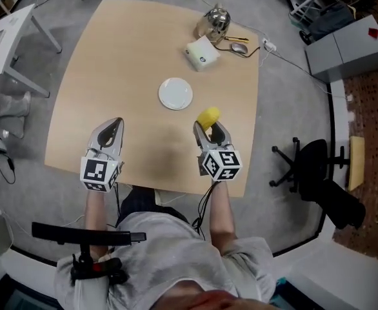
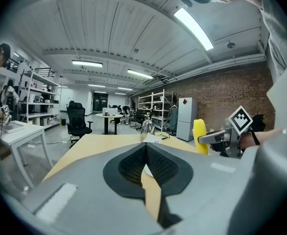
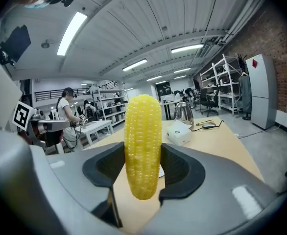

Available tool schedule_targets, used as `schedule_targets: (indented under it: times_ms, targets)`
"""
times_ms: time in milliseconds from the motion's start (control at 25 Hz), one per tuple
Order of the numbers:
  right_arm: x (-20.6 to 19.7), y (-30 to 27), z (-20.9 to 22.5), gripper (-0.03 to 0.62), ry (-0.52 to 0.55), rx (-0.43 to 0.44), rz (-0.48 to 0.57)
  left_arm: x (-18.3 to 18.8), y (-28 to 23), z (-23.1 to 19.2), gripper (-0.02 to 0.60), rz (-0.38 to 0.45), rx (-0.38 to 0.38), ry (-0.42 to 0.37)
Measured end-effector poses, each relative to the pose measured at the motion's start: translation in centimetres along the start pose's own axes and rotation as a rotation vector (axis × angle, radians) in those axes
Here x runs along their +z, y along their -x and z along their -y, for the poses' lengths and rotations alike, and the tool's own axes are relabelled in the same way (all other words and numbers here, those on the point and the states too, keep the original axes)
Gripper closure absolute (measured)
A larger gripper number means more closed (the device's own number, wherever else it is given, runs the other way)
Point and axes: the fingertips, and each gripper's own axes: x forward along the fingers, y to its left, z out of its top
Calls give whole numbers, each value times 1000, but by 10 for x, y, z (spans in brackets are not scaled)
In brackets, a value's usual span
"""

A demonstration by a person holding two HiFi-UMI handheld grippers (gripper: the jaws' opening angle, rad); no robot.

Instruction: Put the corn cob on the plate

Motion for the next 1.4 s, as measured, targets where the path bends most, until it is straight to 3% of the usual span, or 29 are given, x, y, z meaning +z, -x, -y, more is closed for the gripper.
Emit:
schedule_targets:
  times_ms: [120, 320, 680, 1040, 1400]
  targets:
    - [-10, -25, 14, 363, 1, -14, -44, -12, -20, -6, 561, -14, -10, -24]
    - [-32, -73, 38, 364, -15, -31, -124, -38, -58, -17, 561, -30, -33, 10]
    - [-43, -101, 34, 364, 37, 6, -288, -39, -54, -26, 561, -61, 11, 32]
    - [-76, -155, 44, 364, 50, 14, -413, -71, -72, -38, 561, -91, 1, 113]
    - [-100, -180, 49, 363, 57, 1, -508, -86, -75, -47, 561, -119, 16, 132]
